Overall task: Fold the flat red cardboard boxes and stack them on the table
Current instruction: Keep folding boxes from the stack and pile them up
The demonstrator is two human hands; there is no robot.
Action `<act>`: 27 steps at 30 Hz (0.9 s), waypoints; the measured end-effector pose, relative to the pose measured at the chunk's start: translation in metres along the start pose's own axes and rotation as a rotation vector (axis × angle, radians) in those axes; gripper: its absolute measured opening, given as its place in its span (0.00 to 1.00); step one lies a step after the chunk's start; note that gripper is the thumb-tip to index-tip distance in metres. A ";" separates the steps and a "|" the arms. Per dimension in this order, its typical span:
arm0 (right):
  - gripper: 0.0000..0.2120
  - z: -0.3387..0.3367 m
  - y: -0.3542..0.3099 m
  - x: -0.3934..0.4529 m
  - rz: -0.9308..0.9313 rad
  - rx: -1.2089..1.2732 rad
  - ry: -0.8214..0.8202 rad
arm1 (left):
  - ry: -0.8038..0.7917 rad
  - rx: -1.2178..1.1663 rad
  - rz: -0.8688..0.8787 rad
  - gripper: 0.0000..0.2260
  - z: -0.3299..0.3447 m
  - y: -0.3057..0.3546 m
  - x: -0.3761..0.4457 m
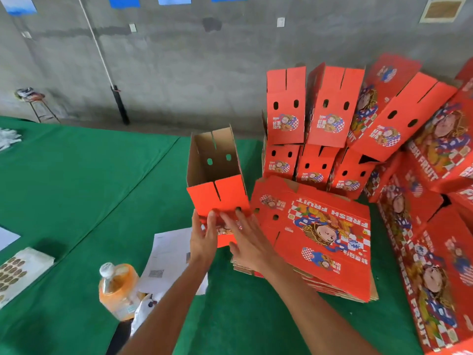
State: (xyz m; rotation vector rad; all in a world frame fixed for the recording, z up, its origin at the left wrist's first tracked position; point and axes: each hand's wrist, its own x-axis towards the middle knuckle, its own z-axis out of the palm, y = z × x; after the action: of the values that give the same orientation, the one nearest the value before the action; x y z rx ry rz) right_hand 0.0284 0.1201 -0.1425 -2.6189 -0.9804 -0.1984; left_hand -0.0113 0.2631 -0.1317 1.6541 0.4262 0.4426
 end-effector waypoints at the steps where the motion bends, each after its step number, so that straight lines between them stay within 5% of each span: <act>1: 0.43 0.005 -0.003 0.019 0.000 -0.006 0.003 | -0.002 -0.002 -0.005 0.23 -0.004 -0.003 0.020; 5: 0.42 0.024 -0.008 0.086 0.034 -0.004 0.036 | 0.004 0.040 -0.022 0.13 -0.015 -0.018 0.092; 17: 0.41 0.091 0.017 0.165 0.135 0.117 -0.239 | -0.142 0.218 -0.195 0.14 -0.023 -0.058 0.214; 23: 0.27 0.068 0.054 0.131 0.202 0.285 0.014 | -0.039 0.251 -0.433 0.07 -0.007 -0.046 0.226; 27: 0.25 0.042 0.100 0.067 0.437 0.161 0.056 | -0.300 0.330 -0.381 0.10 0.031 -0.033 0.176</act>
State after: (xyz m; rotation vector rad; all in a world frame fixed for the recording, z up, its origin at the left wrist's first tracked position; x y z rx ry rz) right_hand 0.1451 0.1054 -0.1918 -2.5842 -0.3698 -0.0794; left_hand 0.1548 0.3314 -0.1607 1.8658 0.5957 -0.1681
